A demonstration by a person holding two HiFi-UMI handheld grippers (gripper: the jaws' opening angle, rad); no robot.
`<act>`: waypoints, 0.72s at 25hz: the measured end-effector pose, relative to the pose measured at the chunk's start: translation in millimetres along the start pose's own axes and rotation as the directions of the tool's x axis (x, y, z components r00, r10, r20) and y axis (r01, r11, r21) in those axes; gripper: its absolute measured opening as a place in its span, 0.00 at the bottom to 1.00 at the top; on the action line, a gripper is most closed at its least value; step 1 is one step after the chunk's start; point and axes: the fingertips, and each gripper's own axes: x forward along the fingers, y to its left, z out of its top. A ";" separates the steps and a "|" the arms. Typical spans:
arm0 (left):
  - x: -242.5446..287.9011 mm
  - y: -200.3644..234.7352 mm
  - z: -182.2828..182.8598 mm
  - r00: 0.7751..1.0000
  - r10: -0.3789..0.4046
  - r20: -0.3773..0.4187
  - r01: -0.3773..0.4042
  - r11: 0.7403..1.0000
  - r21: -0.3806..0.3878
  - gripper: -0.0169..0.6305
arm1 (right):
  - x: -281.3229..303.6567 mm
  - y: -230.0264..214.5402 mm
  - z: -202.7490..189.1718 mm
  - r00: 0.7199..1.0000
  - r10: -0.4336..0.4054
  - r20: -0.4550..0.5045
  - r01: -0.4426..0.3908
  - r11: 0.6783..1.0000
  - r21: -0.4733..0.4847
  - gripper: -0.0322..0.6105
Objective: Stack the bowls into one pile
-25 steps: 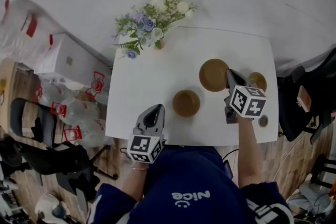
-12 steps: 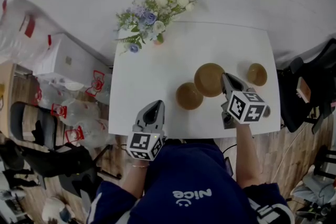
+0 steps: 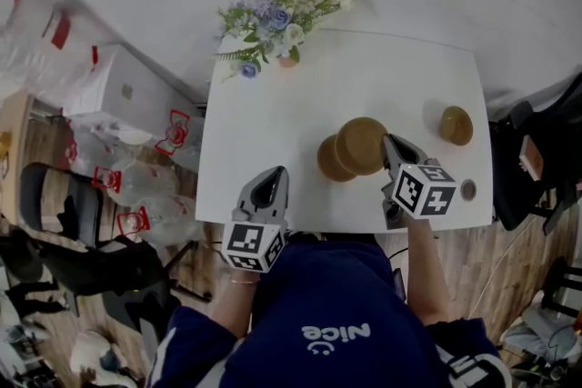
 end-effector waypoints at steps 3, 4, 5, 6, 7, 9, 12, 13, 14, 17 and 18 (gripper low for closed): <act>-3.5 3.2 -1.6 1.000 0.008 -0.003 -0.008 1.000 0.001 0.05 | 4.9 6.1 -11.8 1.000 0.007 -0.030 -0.008 1.000 -0.003 0.10; -4.4 4.5 -1.6 1.000 0.012 -0.002 -0.012 1.000 0.001 0.05 | 7.2 7.7 -15.2 0.999 0.010 -0.040 -0.010 1.000 -0.004 0.10; -5.0 5.8 -1.2 1.000 0.016 -0.001 -0.016 1.000 0.001 0.05 | 9.9 9.2 -18.1 0.999 0.013 -0.049 -0.013 1.000 -0.005 0.11; -5.5 7.2 -0.5 1.000 0.020 0.001 -0.020 1.000 0.001 0.05 | 13.0 10.5 -20.7 0.998 0.015 -0.058 -0.016 1.000 -0.006 0.10; -6.2 8.4 0.3 1.000 0.025 0.003 -0.025 1.000 0.001 0.05 | 16.1 11.6 -23.6 0.998 0.018 -0.068 -0.018 1.000 -0.007 0.10; -7.3 10.1 1.3 0.999 0.032 0.007 -0.032 0.999 0.002 0.05 | 22.1 13.2 -30.0 0.996 0.022 -0.091 -0.023 1.000 -0.014 0.11; -8.5 13.3 1.5 0.999 0.046 0.010 -0.046 0.999 -0.004 0.05 | 29.7 14.4 -39.4 0.992 0.023 -0.123 -0.026 0.999 -0.023 0.10; -9.2 14.8 1.3 0.999 0.052 0.011 -0.052 0.999 -0.006 0.05 | 31.9 14.5 -42.6 0.991 0.022 -0.132 -0.026 0.999 -0.024 0.11; -9.9 16.4 1.2 0.998 0.058 0.011 -0.058 0.998 -0.007 0.05 | 34.1 14.5 -45.6 0.990 0.021 -0.141 -0.024 0.999 -0.025 0.11; -12.0 21.1 0.8 0.997 0.074 0.010 -0.074 0.997 -0.008 0.05 | 41.1 13.8 -53.3 0.986 0.016 -0.164 -0.021 0.999 -0.029 0.11; -12.4 22.2 0.9 0.997 0.078 0.010 -0.078 0.997 -0.009 0.05 | 43.3 13.6 -55.5 0.985 0.014 -0.172 -0.020 0.999 -0.033 0.10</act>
